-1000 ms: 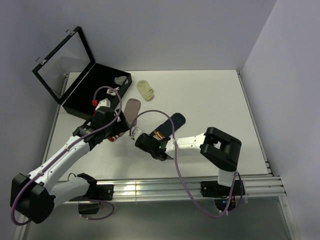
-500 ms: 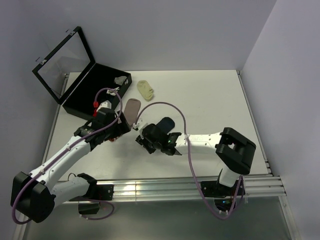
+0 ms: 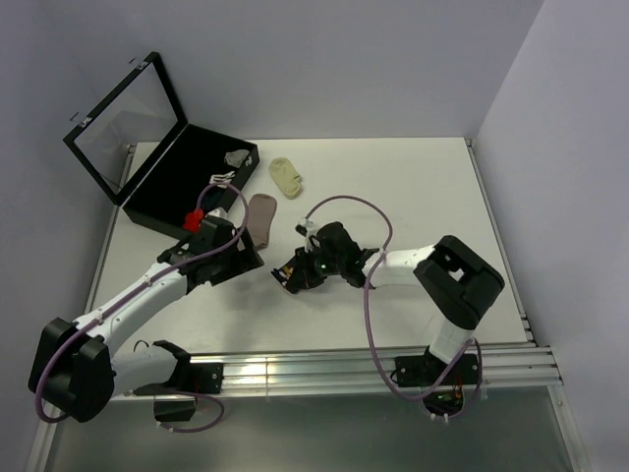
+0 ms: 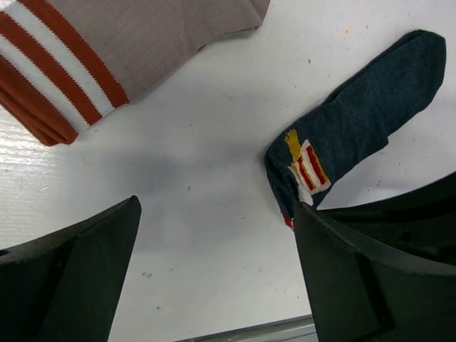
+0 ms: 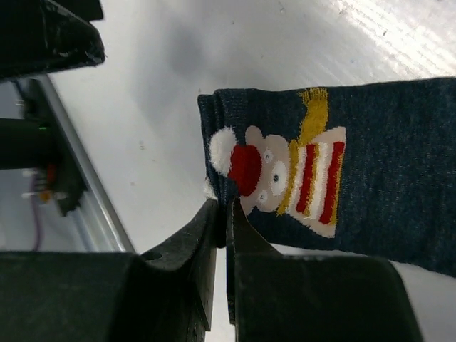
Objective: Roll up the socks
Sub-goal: Roll the sock at the center of the board.
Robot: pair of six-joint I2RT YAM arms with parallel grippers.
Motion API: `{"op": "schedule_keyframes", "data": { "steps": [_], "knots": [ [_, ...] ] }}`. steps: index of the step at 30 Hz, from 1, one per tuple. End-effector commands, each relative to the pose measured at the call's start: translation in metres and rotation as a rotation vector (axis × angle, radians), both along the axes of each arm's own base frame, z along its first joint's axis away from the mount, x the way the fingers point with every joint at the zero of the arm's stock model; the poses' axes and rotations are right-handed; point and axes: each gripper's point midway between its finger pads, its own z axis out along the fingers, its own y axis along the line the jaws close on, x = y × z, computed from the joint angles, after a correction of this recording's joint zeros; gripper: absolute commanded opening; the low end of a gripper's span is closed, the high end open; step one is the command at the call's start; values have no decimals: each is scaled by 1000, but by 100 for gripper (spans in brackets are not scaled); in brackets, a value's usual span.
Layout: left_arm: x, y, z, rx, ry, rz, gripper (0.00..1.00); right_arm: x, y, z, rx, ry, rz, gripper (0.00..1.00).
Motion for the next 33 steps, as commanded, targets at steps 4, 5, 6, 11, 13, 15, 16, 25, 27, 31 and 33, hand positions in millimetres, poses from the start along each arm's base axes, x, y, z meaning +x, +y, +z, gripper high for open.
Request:
{"op": "schedule_keyframes", "data": {
  "steps": [4,5,6,11,13,15,16,25,27,31,33],
  "knots": [
    [0,-16,-9,-57,25,-20,90,0,11,17,252,193,29,0],
    [-1,-17,-11,-59,26,-23,89,-1,10,9,248,225,23,0],
    [0,-18,-12,-61,28,-23,88,-1,10,8,257,246,27,0],
    [-6,-24,-23,-79,60,-36,80,6,4,-2,286,335,-15,0],
    [-9,-26,-30,-82,80,-42,76,9,1,-10,279,368,-39,0],
    [-11,-27,-35,-84,94,-42,71,10,-1,-15,268,395,-54,0],
    [-12,-30,-36,-94,96,-49,67,9,-3,-22,259,419,-58,0],
    [-12,-42,-62,-108,156,-63,59,10,-12,-37,251,491,-87,0],
    [-10,-47,-67,-117,166,-68,59,12,-12,-35,254,493,-88,0],
    [-7,-53,-74,-125,177,-70,58,15,-12,-35,250,495,-91,0],
    [-6,-55,-77,-130,180,-70,58,16,-13,-36,244,497,-93,0]
  ]
}}
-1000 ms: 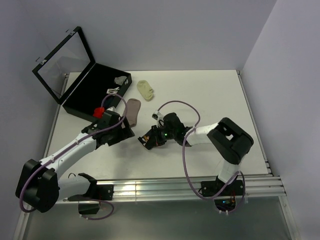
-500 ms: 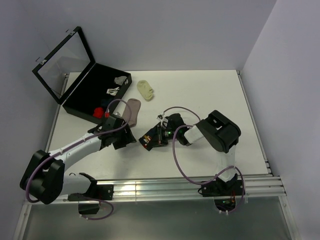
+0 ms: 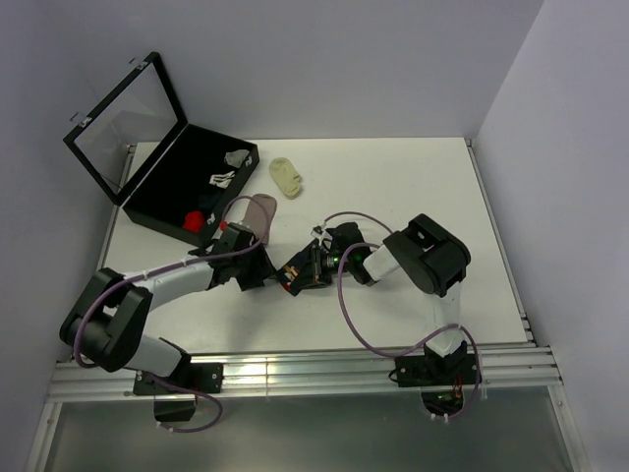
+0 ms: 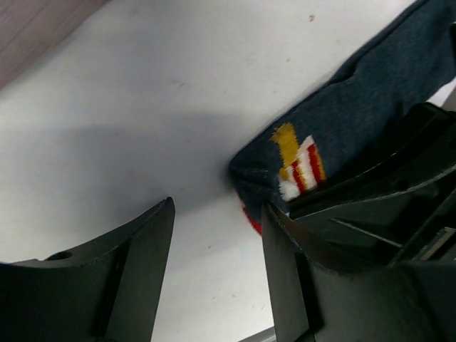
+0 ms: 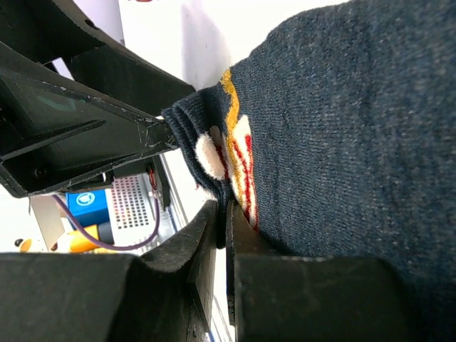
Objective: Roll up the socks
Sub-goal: Roll the sock at the center of the board.
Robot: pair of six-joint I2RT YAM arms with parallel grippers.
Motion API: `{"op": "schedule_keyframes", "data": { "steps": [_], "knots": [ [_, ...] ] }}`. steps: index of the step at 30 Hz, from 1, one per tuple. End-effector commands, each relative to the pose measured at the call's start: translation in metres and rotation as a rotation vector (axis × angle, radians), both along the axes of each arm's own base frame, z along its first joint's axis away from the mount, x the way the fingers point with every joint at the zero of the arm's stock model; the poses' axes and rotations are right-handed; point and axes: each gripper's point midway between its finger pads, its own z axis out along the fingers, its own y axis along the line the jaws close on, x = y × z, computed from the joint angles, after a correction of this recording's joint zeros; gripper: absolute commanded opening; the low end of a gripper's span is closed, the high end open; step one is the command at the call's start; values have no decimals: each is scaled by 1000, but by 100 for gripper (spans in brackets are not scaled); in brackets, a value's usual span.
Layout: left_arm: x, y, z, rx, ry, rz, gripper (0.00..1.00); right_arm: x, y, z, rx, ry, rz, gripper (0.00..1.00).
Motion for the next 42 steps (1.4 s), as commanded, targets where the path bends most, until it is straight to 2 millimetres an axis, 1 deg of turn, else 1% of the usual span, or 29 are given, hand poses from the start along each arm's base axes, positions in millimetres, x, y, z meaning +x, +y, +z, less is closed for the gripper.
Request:
{"op": "schedule_keyframes", "data": {
  "steps": [1,6,9,11,12,14,15,17,18,20,21,23,24,25,26,27,28,29,30,31,32,33,34,35,36,38,39,40,42],
  "knots": [
    [-1,-3,-12,9,24,2,58,6,-2,-6,-20,5,-7,0],
    [-1,-1,-24,34,52,10,53,7,-3,-7,-34,7,-5,2],
    [-3,3,-32,60,73,13,47,8,-4,-7,-47,0,-4,4],
    [-4,4,-37,74,86,13,45,11,-5,-7,-63,-24,-5,6],
    [-4,4,-39,80,92,14,42,10,-5,-7,-76,-22,-2,11],
    [-7,6,-45,104,113,15,36,14,-5,-3,-89,-62,-5,18],
    [-7,7,-45,111,115,14,34,15,-6,1,-104,-68,-7,20],
    [-8,8,-48,136,125,10,34,23,-8,3,-139,-133,-16,27],
    [-9,8,-49,144,129,7,34,24,-9,9,-161,-145,-15,29],
    [-10,9,-51,162,137,2,33,25,-9,12,-196,-203,1,34],
    [-9,10,-51,168,134,2,33,27,-12,16,-233,-227,-12,36],
    [-8,9,-52,180,139,-8,33,29,-11,21,-279,-310,1,39],
    [-7,9,-52,183,137,-8,33,34,-18,21,-346,-343,-33,41],
    [-5,9,-51,187,136,-12,33,37,-19,25,-374,-378,-38,43],
    [-5,9,-53,194,138,-15,32,33,-17,26,-406,-430,-14,45],
    [-5,8,-52,196,137,-18,32,34,-22,29,-449,-456,-21,45],
    [-4,6,-51,196,133,-25,32,41,-28,28,-508,-497,-55,45],
    [-3,6,-51,197,130,-25,32,43,-30,30,-540,-537,-59,45],
    [-4,6,-51,201,135,-28,32,38,-29,37,-548,-578,-57,46],
    [-2,5,-50,202,129,-29,32,43,-34,40,-585,-624,-89,45],
    [-2,5,-51,206,131,-35,32,43,-34,44,-604,-677,-81,45],
    [-2,4,-51,206,131,-40,32,36,-29,53,-606,-727,-65,45],
    [-2,4,-51,208,133,-43,32,40,-31,56,-643,-773,-81,45],
    [-3,3,-51,208,133,-45,32,36,-29,58,-652,-817,-53,45],
    [-2,2,-51,207,132,-47,32,28,-20,61,-647,-851,-24,45],
    [-2,1,-50,209,132,-53,32,27,-17,63,-678,-912,-3,44],
    [-2,1,-51,211,133,-54,32,19,-9,62,-677,-935,28,44],
    [-2,1,-51,213,134,-58,32,17,-7,62,-687,-957,47,43],
    [-1,0,-50,213,132,-61,32,16,-2,56,-714,-980,68,42]
  ]
}}
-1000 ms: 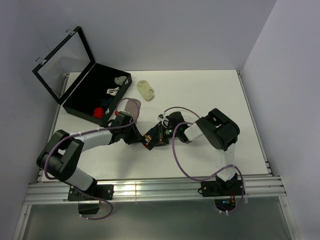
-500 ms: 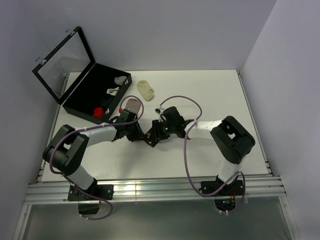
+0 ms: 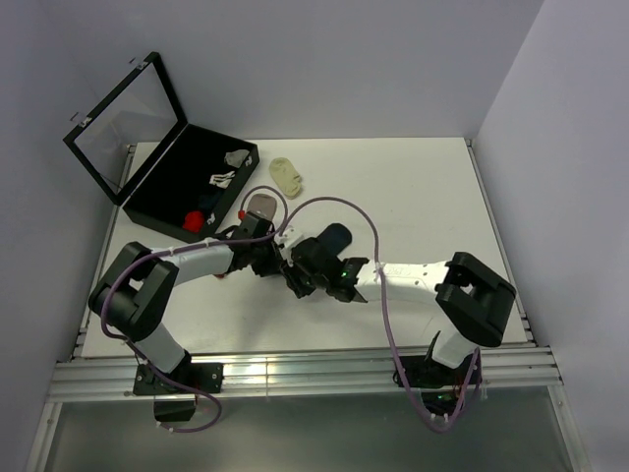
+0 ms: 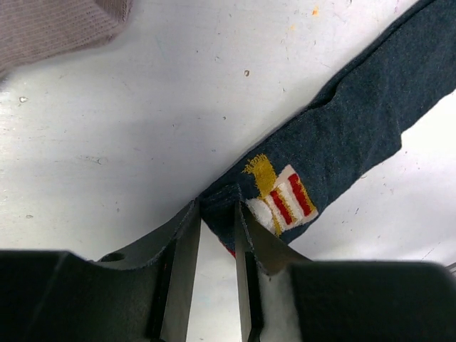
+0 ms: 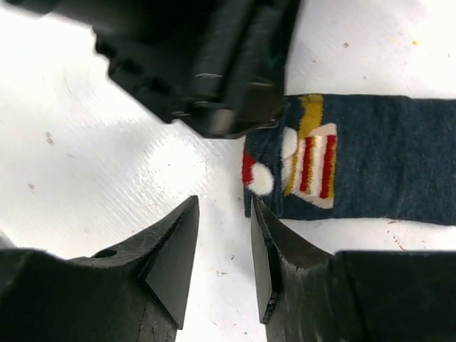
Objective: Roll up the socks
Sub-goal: Roll the sock at the center of the board.
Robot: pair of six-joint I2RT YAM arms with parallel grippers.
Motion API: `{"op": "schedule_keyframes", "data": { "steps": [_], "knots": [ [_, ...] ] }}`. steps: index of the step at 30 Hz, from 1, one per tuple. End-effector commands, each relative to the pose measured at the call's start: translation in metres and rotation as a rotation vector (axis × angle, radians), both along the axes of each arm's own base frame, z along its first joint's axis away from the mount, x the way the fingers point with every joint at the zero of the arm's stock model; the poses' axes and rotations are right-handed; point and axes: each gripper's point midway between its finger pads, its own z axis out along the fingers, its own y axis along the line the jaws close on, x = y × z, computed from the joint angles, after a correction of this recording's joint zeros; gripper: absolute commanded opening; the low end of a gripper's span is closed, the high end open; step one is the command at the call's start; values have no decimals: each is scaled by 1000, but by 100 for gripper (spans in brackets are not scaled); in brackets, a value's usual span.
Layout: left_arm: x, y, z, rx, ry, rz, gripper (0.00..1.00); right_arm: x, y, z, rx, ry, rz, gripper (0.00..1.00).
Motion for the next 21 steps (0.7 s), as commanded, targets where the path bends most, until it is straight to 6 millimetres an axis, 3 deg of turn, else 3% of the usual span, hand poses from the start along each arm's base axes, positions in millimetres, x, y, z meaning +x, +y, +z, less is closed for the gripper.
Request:
{"op": "schedule_keyframes", "data": {
  "steps": [1,8,21],
  "knots": [
    [-34,36,-44,196,131,-21,32,13,7,9,-85,-135,16,42],
    [-34,35,-44,201,132,-30,31,13,12,-11,-192,-192,29,40],
    [-34,34,-43,210,131,-39,30,20,-7,-44,-325,-208,-24,39]
  ]
}}
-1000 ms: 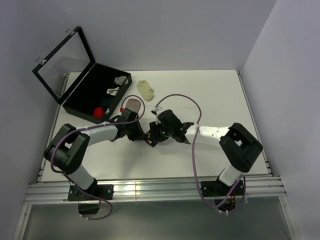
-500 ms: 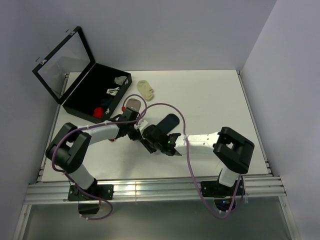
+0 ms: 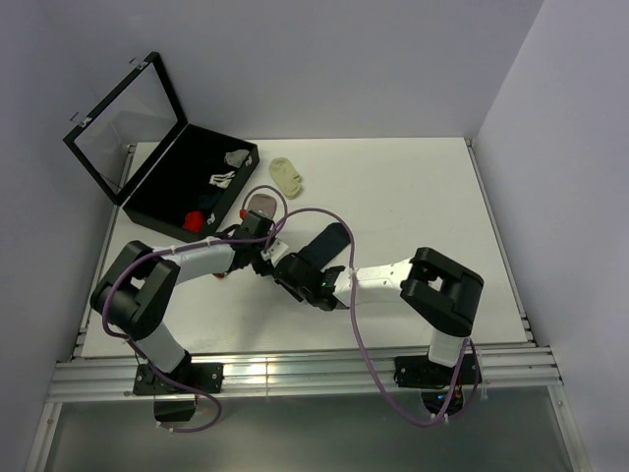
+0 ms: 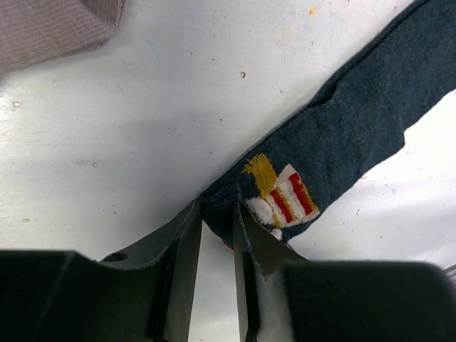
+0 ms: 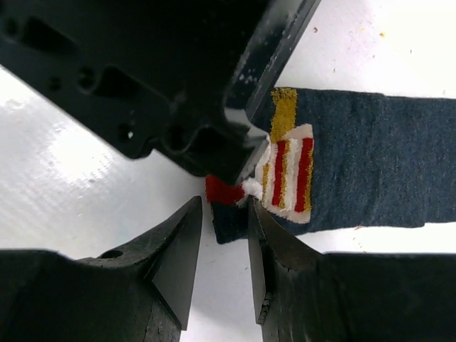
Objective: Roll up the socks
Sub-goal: Roll the sock at the center of the board.
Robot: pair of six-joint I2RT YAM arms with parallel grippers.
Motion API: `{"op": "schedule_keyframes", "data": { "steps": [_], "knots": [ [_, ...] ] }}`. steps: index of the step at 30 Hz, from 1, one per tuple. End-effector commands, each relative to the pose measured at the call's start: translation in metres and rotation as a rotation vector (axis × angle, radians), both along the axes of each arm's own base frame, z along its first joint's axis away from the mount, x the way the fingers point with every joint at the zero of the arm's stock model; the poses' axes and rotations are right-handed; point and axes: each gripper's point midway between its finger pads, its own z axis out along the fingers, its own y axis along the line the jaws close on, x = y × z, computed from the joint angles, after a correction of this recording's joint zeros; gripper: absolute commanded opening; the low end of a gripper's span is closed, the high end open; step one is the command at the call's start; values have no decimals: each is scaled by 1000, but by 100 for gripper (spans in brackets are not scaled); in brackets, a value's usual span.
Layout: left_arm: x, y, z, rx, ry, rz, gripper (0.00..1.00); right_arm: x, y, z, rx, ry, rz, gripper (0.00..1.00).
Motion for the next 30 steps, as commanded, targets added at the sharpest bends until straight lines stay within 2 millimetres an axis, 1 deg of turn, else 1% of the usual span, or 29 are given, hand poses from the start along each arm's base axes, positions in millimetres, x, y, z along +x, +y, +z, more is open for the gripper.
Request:
{"op": "schedule_keyframes", "data": {
  "steps": [1,3,6,9,12,13,14,15,16,17,18,19,20,21,22,23,24,25,26,27,28,29,30],
  "knots": [
    [-35,36,-43,200,131,-26,30,7,-1,-6,-39,-25,-19,39],
    [-35,36,-43,202,134,-26,30,5,-4,-15,-58,-13,-18,39],
    [-34,35,-42,200,133,-23,30,0,-13,-28,-106,10,-24,39],
    [-32,34,-37,193,129,-21,30,-5,-20,-38,-134,23,-23,32],
    [-29,31,-28,179,117,-6,33,-14,-20,-44,-124,58,-5,17],
    [-28,30,-25,173,112,-3,35,-17,-19,-46,-112,76,1,9],
    [-26,30,-21,166,108,4,41,-20,-18,-46,-100,87,6,5],
    [-26,29,-17,159,108,17,43,-23,-15,-45,-85,99,18,2],
    [-19,34,-9,172,72,47,45,-28,-10,-42,-51,130,34,0],
    [-17,36,-5,169,61,60,49,-32,-9,-42,-30,158,37,0],
    [-14,38,3,154,44,89,52,-33,-2,-38,25,178,28,0],
    [-13,42,6,153,36,109,57,-41,8,-35,91,231,59,0],
    [-12,45,9,147,28,126,59,-44,11,-32,134,266,62,0],
    [-8,48,19,119,8,158,62,-38,11,-30,192,306,20,0],
    [-7,51,22,108,1,177,64,-39,15,-26,241,342,25,0],
    [-9,55,22,104,2,193,69,-44,20,-23,292,388,50,0],
    [-6,57,30,83,-14,219,71,-41,18,-22,329,425,26,0],
    [-7,59,32,78,-16,228,73,-40,20,-19,359,448,24,0],
    [-9,62,31,78,-16,236,76,-46,24,-16,408,495,52,0],
    [-10,61,36,67,-24,242,76,-47,25,-14,446,534,35,0],
    [-12,63,35,67,-23,245,76,-40,22,-13,481,559,11,0],
    [-15,63,35,62,-19,243,75,-38,23,-10,524,582,11,0],
    [-16,62,37,50,-23,240,75,-44,25,-7,572,653,10,0]
  ]
}}
